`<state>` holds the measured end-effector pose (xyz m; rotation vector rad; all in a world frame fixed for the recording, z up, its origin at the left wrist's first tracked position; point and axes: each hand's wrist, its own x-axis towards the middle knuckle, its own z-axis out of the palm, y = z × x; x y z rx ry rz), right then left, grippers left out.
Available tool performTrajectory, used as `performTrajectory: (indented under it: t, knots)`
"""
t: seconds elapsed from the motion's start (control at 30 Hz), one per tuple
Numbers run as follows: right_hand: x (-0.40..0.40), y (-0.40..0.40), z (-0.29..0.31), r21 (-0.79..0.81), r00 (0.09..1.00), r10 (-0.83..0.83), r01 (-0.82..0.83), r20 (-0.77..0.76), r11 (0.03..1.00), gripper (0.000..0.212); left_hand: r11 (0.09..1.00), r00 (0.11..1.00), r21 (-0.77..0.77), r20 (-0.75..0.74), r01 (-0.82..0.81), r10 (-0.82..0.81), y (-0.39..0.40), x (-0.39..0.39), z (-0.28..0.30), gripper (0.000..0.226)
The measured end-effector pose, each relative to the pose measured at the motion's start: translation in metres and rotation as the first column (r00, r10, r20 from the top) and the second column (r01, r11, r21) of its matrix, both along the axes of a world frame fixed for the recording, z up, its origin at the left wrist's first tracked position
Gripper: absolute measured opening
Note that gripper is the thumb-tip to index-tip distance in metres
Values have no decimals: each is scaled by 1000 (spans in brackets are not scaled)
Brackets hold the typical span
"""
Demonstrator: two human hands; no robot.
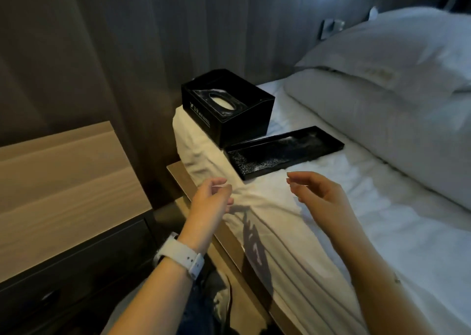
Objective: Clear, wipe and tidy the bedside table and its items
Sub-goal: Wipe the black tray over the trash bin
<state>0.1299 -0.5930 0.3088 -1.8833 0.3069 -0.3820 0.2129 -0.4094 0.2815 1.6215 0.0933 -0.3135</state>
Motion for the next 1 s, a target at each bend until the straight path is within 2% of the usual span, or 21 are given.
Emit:
performTrajectory:
  t: [0.07,0.2,0.43,0.63,0.73,0.83,0.9,1.0]
  knots:
    - [13,-12,-6,30,999,-38,38,-19,999,19,998,996,-60,-85,-4,-1,-18,26,-10,30]
    - [35,-21,-18,88,995,-85,89,-41,992,18,998,987,-63,-161,0,-10,-50,62,-19,41]
    - [45,-17,-32,47,993,-117,119,-26,992,20,993,985,-111,-173,-45,26,-69,76,-17,27]
    - [34,-2,-29,50,993,-115,113,35,992,21,980,994,-162,-29,-113,110,-48,47,-10,16]
    - [23,12,-22,19,994,-68,66,89,998,23,968,988,-214,44,-133,146,-23,25,-1,13]
    - [13,29,-12,-59,988,19,-10,156,998,26,966,973,-192,117,-173,197,18,7,4,13]
    - [8,44,-1,-83,978,95,-80,186,993,27,968,961,-156,162,-198,223,49,-4,8,23]
    - [7,72,16,-142,944,283,-261,170,955,26,935,929,-192,167,-299,331,96,-22,17,23]
